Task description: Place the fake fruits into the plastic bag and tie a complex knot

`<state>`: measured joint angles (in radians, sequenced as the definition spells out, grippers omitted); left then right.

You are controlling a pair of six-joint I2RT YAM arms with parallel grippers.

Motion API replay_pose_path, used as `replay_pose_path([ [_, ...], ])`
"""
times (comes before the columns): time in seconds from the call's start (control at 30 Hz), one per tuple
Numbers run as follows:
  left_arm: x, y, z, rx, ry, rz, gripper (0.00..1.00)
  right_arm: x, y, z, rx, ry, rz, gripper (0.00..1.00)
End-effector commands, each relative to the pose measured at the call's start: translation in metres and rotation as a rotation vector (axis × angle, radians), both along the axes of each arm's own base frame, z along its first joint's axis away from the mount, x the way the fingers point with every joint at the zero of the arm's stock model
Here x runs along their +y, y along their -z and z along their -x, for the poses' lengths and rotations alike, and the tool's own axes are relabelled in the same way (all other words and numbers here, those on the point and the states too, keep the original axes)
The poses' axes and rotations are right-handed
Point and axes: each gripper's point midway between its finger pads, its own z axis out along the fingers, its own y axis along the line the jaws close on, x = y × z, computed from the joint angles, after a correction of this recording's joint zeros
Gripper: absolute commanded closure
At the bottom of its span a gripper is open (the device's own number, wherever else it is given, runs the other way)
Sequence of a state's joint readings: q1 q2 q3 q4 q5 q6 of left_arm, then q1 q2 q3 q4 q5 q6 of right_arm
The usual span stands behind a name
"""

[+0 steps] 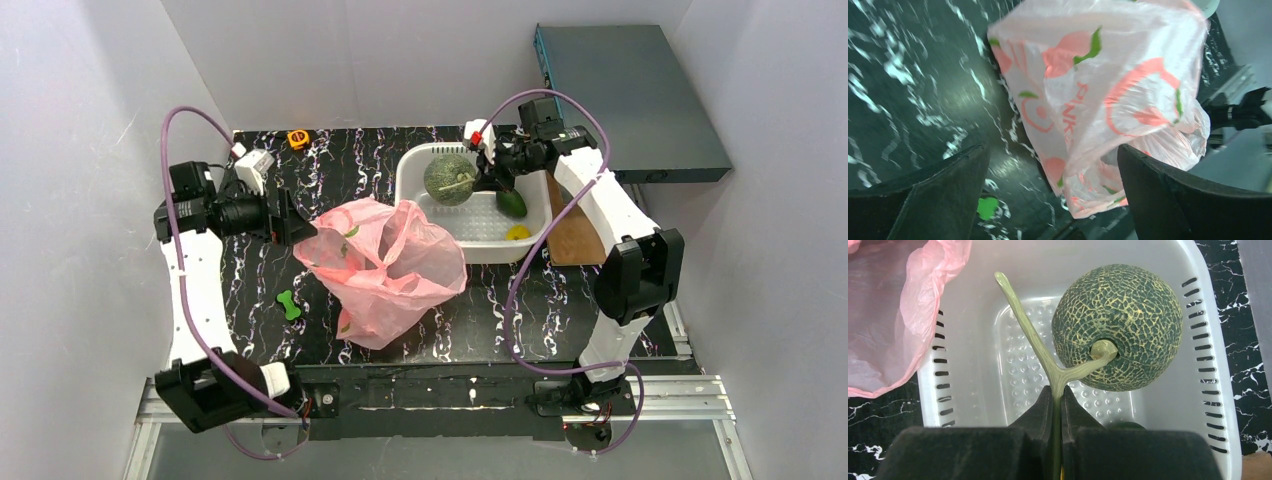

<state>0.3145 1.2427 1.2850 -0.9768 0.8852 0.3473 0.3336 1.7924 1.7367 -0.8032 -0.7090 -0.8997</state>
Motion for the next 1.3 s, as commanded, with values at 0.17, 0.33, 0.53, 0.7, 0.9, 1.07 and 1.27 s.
replay_pose_path([
  [0.17,-0.057,-0.085,0.017,-0.614,0.433,-0.277,0.02,0.012,-0.037,0.014,-0.061,-0.009,-0.090,0.99],
  [0.33,-0.094,-0.079,0.045,-0.810,0.786,-0.401,0.02,0.011,-0.043,0.018,-0.080,-0.004,-0.099,0.99],
  [0.53,-0.103,-0.036,0.071,-0.929,1.232,-0.591,0.02,0.009,-0.046,0.022,-0.088,0.002,-0.108,0.99],
  [0.7,-0.106,-0.003,0.055,-1.061,1.390,-0.782,0.02,0.007,-0.047,0.025,-0.091,0.009,-0.107,0.99],
  [0.9,-0.118,0.030,0.027,-1.204,1.398,-0.961,0.02,0.006,-0.051,0.031,-0.102,0.005,-0.120,0.99],
  [1.07,-0.139,0.019,0.009,-1.323,1.225,-0.986,0.02,0.006,-0.065,0.035,-0.127,0.002,-0.138,0.99],
  [1.27,-0.149,-0.018,-0.019,-1.160,0.953,-0.878,0.30,0.002,-0.103,0.049,-0.195,0.002,-0.178,0.99],
])
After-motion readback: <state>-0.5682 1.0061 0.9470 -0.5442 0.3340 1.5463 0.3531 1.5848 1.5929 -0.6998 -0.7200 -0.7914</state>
